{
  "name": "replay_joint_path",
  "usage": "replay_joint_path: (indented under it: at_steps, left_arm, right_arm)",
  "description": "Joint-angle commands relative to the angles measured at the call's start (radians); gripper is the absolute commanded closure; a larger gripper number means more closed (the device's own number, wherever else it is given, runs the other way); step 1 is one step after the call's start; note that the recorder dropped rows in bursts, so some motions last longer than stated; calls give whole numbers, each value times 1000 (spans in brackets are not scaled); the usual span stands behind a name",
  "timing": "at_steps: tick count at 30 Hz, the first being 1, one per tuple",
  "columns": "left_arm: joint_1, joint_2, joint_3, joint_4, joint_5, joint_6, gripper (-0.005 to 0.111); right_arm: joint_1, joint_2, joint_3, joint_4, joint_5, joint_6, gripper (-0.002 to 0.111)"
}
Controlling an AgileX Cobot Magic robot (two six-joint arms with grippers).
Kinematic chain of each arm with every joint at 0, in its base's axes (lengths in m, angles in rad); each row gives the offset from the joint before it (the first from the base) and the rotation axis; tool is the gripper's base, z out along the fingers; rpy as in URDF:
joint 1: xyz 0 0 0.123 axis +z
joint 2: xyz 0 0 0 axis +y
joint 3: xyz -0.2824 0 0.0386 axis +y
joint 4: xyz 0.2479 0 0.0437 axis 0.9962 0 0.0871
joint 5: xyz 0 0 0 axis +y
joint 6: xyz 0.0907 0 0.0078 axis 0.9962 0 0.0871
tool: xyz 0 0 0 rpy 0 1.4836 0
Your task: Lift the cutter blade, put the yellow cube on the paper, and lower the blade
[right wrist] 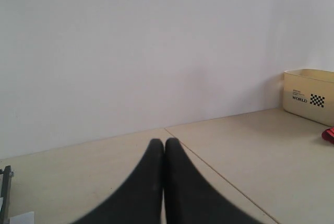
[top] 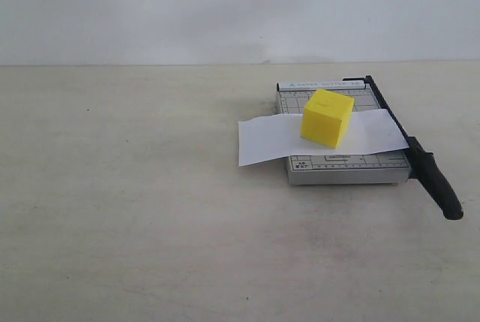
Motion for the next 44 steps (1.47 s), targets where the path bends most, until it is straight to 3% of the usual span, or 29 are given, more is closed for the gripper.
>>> replay_joint_path:
  at_steps: [1, 19, 22, 24, 28, 30, 36, 44]
  left_arm:
    - [3, -3, 4, 4, -11, -10, 43]
    - [3, -3, 4, -33, -41, -10, 44]
    - [3, -3, 4, -109, -116, -8, 44]
    - [3, -3, 4, -170, -120, 120, 44]
    - [3, -3, 4, -276, -124, 557, 44]
    - [3, -3, 4, -323, -127, 652, 44]
    - [3, -3, 4, -339, -136, 790, 44]
    - [3, -3, 4, -366, -141, 788, 44]
  right_arm:
    - [-6, -5, -1, -4, -1, -3, 109]
    - [-6, -5, -1, -4, -1, -3, 109]
    - [-6, -5, -1, -4, -1, -3, 109]
    - [-6, -5, -1, -4, -1, -3, 109]
    - [-6, -5, -1, -4, -1, -3, 109]
    - [-6, -5, -1, -4, -1, -3, 109]
    - [-6, -5, -1, -4, -1, -3, 109]
    - [-6, -5, -1, -4, -1, -3, 109]
